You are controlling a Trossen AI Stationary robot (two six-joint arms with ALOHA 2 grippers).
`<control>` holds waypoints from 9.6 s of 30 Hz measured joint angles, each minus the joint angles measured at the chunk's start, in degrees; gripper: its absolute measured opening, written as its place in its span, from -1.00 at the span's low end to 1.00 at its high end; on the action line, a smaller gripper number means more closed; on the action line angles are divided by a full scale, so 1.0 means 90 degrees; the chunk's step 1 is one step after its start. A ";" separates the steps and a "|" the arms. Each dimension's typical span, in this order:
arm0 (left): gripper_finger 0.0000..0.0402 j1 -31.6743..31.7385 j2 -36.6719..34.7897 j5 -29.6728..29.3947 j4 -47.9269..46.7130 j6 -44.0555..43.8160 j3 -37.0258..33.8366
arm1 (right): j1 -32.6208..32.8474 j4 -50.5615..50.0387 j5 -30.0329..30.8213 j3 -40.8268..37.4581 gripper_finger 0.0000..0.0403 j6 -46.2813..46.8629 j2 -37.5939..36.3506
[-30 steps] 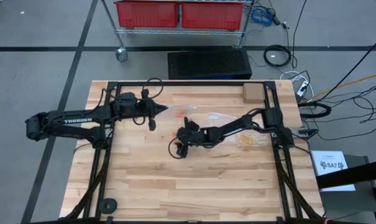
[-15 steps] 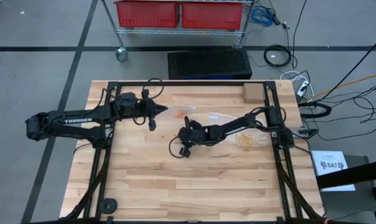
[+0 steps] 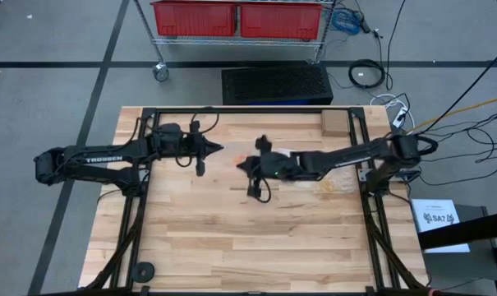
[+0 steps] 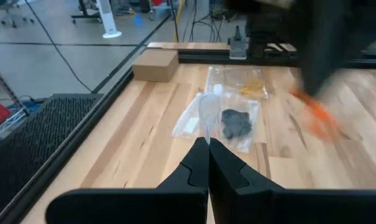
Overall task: Sort rubber bands
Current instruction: Put the orange rubber band into the transparent zip bag, then close the transparent zip bag containing the orange rubber bands
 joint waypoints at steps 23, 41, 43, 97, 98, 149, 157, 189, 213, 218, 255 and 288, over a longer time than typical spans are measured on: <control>-1.00 -0.0316 0.0002 -0.0030 -0.0013 0.0002 0.0000 | -0.0651 -0.0387 -0.0075 0.0000 -1.00 -0.0830 0.0269; -1.00 -0.0313 0.0002 -0.0194 0.0001 -0.0005 0.0000 | -0.0947 -0.0076 -0.1543 0.0000 -0.45 -0.0123 0.0310; -1.00 -0.0316 0.0002 -0.0230 -0.0010 -0.0002 0.0000 | -0.0950 -0.0092 -0.1543 0.0000 -0.32 -0.0074 0.0294; -0.13 -0.1515 0.2858 0.0199 -0.0239 -0.1455 0.1151 | -0.0225 0.0955 -0.0456 -0.2300 -0.12 0.6300 0.0095; -0.12 -0.1475 0.2858 0.0362 -0.0239 -0.1438 0.1154 | -0.0263 0.1038 -0.0426 -0.2302 -0.05 0.6431 0.0256; -0.10 0.0550 0.2849 0.4236 0.3288 -0.2504 0.0333 | -0.0299 -0.0821 0.0295 -0.1396 -1.00 0.1182 -0.1553; -0.10 0.0602 0.2849 0.4005 0.3740 -0.2421 0.0334 | -0.0062 -0.1171 0.0297 -0.1396 -1.00 0.1176 -0.1812; -0.27 0.0132 0.2849 0.2880 0.4038 -0.1950 0.0338 | 0.0158 -0.1219 0.0297 -0.1396 -1.00 0.1200 -0.2169; -0.99 -0.0032 0.2849 0.2824 0.4087 -0.1638 0.0342 | 0.0099 -0.0930 0.0293 -0.1396 -0.73 0.1486 -0.2169; -0.99 -0.0032 0.2849 0.2824 0.4050 -0.1603 0.0342 | 0.0054 -0.0950 0.0293 -0.1396 -0.48 0.1506 -0.2169; -1.00 -0.0119 0.2849 0.2775 0.3589 -0.1287 0.0340 | -0.1040 -0.0406 -0.2186 -0.0439 -0.13 0.0941 -0.0814; -1.00 -0.0095 0.2858 0.2632 0.3658 -0.1161 0.0340 | -0.0776 -0.2520 -0.1823 -0.0095 -0.97 0.1095 -0.1000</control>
